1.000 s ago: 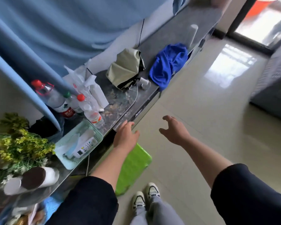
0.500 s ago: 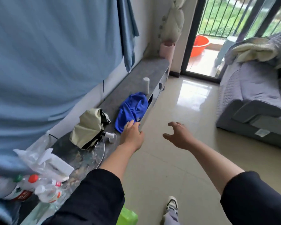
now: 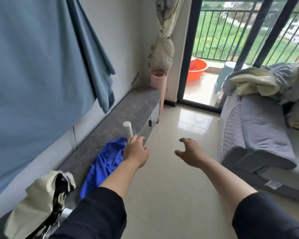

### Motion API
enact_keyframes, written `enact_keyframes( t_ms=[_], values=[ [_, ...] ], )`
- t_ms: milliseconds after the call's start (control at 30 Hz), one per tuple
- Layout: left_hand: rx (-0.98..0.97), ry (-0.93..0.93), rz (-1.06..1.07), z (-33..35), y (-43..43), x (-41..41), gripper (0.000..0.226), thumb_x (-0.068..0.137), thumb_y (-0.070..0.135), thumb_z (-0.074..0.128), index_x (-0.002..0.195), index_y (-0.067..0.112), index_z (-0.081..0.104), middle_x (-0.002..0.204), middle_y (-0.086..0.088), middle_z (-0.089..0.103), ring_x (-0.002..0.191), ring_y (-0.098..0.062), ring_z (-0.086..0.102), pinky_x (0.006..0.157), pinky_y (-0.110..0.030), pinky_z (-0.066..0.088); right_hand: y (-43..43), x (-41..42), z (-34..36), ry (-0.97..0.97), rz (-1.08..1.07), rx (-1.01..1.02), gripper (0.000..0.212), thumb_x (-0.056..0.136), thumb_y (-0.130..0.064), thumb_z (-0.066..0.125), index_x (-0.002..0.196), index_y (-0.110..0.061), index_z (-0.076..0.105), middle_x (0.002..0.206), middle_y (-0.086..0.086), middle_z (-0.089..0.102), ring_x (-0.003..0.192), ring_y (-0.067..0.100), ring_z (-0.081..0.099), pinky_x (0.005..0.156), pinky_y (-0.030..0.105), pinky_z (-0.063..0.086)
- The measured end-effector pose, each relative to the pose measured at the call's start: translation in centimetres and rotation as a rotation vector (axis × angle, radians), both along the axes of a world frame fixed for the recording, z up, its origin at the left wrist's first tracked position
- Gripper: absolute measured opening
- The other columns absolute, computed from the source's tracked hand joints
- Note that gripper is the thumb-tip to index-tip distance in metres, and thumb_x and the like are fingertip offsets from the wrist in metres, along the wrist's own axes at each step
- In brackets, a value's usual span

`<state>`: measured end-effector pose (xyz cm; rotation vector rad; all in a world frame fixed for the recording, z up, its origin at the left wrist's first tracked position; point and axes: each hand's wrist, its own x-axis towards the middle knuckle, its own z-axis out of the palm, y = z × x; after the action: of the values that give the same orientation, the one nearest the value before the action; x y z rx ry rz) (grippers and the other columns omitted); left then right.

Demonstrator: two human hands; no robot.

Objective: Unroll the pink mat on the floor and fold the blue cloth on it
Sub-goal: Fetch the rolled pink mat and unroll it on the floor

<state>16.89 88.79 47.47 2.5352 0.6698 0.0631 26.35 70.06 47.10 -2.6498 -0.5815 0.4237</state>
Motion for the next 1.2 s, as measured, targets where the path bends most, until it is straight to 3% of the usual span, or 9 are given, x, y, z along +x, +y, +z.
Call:
enact_keyframes(
  t_ms=[800,1033,1200],
  values=[
    [-0.051,-0.055,0.070,-1.5,14.8,63.8,0.044,0.087,0.020,0.054,0.130,0.013,0.052,0.140,-0.008,0.049,0.130,-0.027,0.039,0.108,-0.036,0.034,13.4,63.3,-0.1,-0.029,-0.013,-0.018,0.063,0.087,-0.033,0.057,0.141,-0.011,0.036,0.141,0.011,0.045,0.129,0.030,0.038,0.101,0.039,0.038],
    [-0.139,-0.022,0.176,-2.8,17.8,76.7,0.045,0.087,0.020,0.054,0.131,0.014,0.051,0.140,-0.007,0.049,0.128,-0.027,0.040,0.106,-0.036,0.036,17.5,77.9,-1.1,0.040,0.089,-0.135,0.057,0.087,-0.033,0.056,0.137,-0.012,0.040,0.136,0.012,0.048,0.125,0.031,0.040,0.100,0.040,0.040],
    [-0.158,0.044,0.209,-4.2,22.0,84.1,0.048,0.089,0.024,0.052,0.136,0.017,0.046,0.145,-0.004,0.043,0.132,-0.025,0.037,0.107,-0.037,0.035,22.8,85.6,-2.7,0.087,0.161,-0.129,0.064,0.087,-0.033,0.057,0.144,-0.015,0.034,0.142,0.011,0.044,0.129,0.030,0.039,0.103,0.041,0.038]
  ],
)
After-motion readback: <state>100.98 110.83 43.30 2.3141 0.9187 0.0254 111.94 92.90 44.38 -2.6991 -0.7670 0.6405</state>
